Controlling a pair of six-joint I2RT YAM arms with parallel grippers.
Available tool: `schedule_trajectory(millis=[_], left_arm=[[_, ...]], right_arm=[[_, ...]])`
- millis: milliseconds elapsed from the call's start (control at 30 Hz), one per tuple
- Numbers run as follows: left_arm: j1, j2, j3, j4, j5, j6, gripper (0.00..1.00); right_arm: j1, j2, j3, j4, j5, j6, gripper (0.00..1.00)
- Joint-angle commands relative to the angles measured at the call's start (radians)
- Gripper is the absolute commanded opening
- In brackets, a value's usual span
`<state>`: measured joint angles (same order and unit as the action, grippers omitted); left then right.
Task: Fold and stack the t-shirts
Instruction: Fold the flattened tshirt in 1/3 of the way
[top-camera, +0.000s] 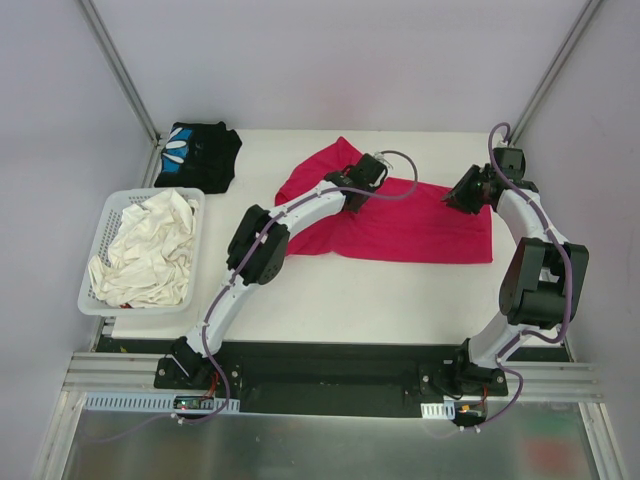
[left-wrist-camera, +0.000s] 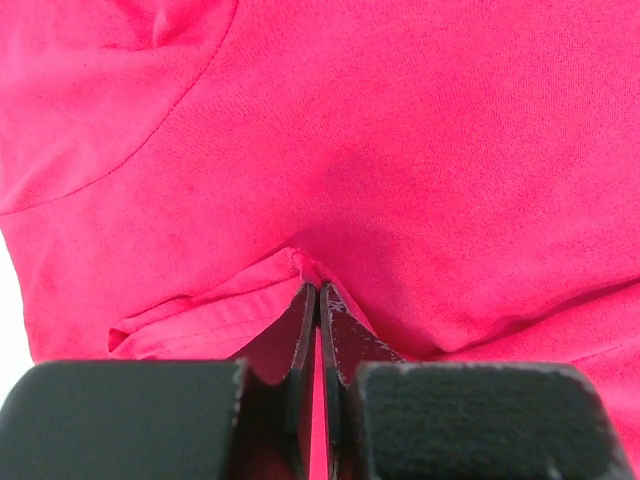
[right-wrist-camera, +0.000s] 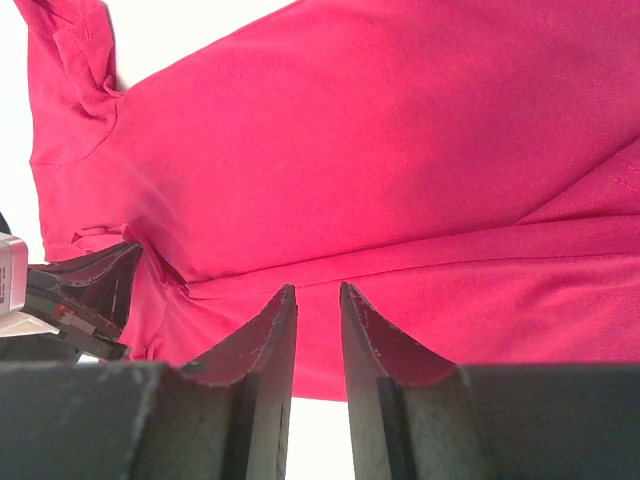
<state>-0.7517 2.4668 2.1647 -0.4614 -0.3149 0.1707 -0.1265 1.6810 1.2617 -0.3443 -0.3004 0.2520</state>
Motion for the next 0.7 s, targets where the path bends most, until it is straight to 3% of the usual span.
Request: schedule_trajectory(millis=[0, 200, 467, 667], left_arm=[[0.003, -0.002, 0.017, 0.003, 0.000, 0.004, 0.08], [0.003, -0.034, -0.054, 0.003, -0.026, -0.016, 0.99], [0.009, -0.159, -0.108, 0.000, -0.156, -0.020, 0.99], [0.034, -0.397, -0.180, -0.038, -0.214, -0.048, 0.99]], right_arm=[[0.004, -0.037, -0.005, 0.016, -0.002, -0.007, 0.27], [-0.004, -0.056, -0.012, 0.014, 0.003, -0.008, 0.27], [-0.002, -0.092, -0.015, 0.002, -0.002, -0.007, 0.27], [0.004, -0.122, -0.031, -0.001, -0.003, -0.007, 0.27]])
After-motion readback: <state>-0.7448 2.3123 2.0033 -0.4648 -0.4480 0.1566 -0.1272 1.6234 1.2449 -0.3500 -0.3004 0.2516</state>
